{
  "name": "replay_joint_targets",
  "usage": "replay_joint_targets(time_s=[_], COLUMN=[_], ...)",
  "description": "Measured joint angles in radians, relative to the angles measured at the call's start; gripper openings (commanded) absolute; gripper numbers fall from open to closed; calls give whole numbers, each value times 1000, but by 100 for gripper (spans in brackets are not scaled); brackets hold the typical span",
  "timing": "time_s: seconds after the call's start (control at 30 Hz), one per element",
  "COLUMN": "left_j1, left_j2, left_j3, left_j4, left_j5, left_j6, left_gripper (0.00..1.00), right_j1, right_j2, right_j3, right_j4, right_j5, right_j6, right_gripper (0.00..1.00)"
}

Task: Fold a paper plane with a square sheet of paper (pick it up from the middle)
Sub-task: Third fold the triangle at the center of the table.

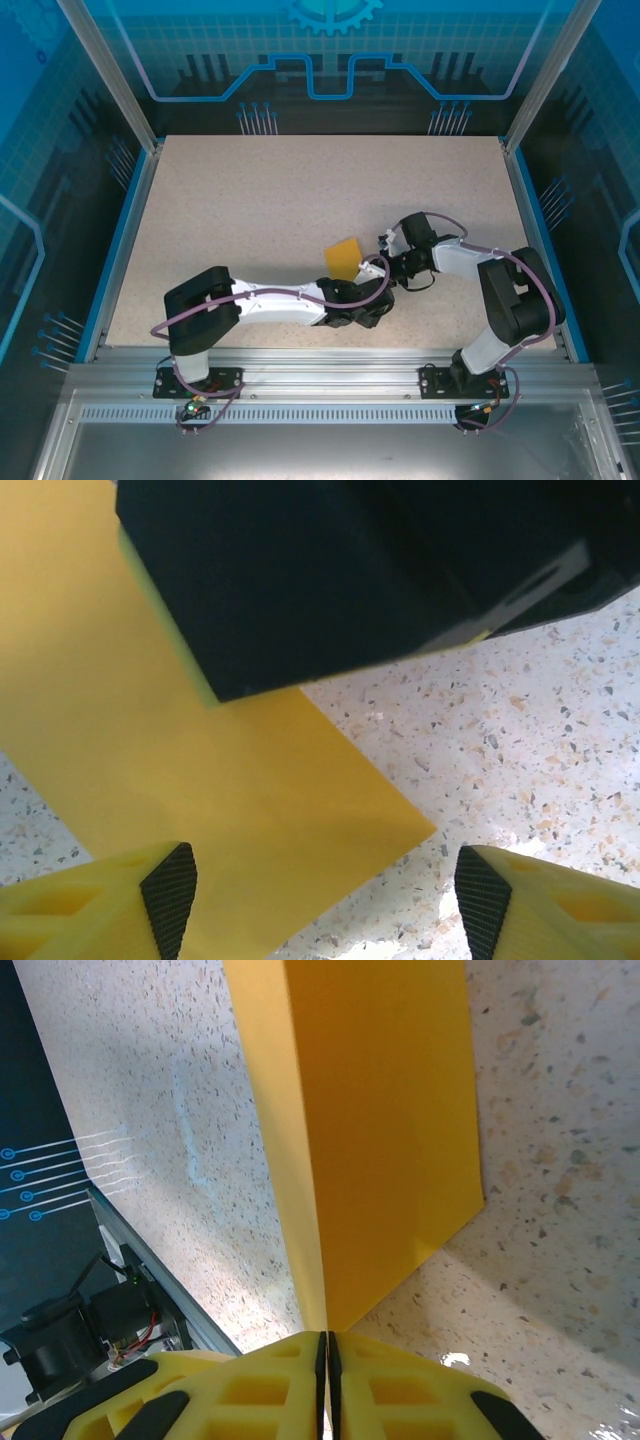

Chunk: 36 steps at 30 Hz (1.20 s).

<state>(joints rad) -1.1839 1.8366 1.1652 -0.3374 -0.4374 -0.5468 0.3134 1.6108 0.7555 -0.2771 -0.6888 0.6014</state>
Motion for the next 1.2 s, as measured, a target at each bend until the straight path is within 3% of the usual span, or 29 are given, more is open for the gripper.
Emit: replay_joint_targets(time_s=[0.27, 0.77, 1.03, 1.2], left_j1=[-4, -3, 39, 82], left_j2=[3, -31, -91, -143], left_j3=[10, -26, -130, -195], left_j4=[-24, -17, 58, 117], left_j5=[-40, -74, -12, 61], left_j6=[-8, -5, 1, 7], left_gripper=[40, 2, 0, 0], right_j1=[0, 0, 0, 0], right_j2=[2, 16, 0, -43], right_j3=[0, 0, 25, 76], right_j4=[0, -2, -88, -149], right_j5=[0, 1, 106, 200], right_j6=[-1, -1, -34, -62], right_gripper=[13, 16, 26, 25])
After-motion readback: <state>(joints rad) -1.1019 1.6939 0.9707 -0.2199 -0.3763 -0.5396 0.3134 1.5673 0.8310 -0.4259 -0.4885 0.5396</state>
